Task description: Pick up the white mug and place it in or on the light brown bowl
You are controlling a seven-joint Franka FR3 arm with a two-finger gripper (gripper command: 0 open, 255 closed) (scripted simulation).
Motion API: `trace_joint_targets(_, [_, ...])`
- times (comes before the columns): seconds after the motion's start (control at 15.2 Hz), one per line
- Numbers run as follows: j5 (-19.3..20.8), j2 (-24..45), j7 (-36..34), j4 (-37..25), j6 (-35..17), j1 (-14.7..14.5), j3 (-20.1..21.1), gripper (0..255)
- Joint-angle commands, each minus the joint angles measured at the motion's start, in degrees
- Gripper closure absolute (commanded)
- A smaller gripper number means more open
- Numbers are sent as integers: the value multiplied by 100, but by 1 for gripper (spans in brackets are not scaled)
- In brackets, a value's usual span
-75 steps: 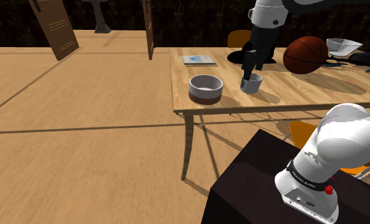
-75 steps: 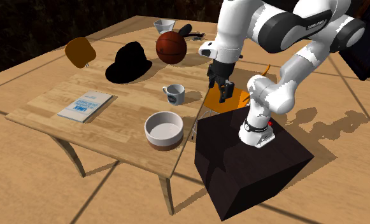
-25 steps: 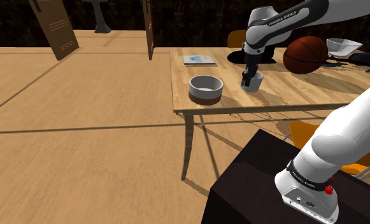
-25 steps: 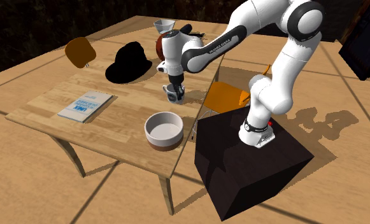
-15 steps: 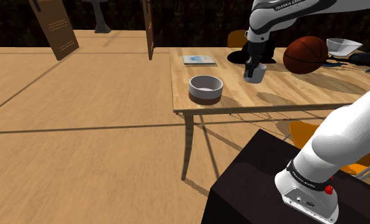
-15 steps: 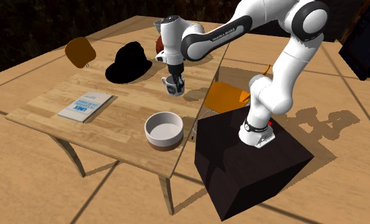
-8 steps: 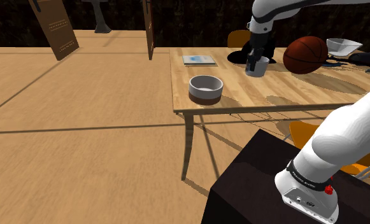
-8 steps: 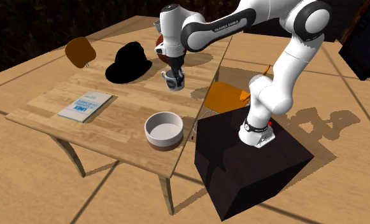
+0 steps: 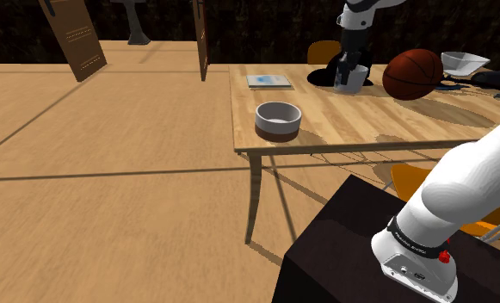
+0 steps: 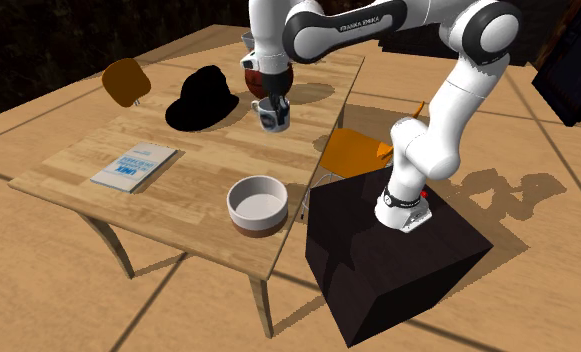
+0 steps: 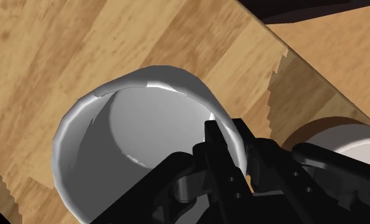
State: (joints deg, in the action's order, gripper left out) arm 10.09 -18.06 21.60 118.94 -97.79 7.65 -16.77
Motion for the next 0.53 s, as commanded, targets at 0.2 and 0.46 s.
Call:
trace_joint_targets(0.2, [-97,80,-230,-263,220,-116,179,255])
trace_joint_targets(0.46, [-274,301,-723,-488,286,-342,505,255])
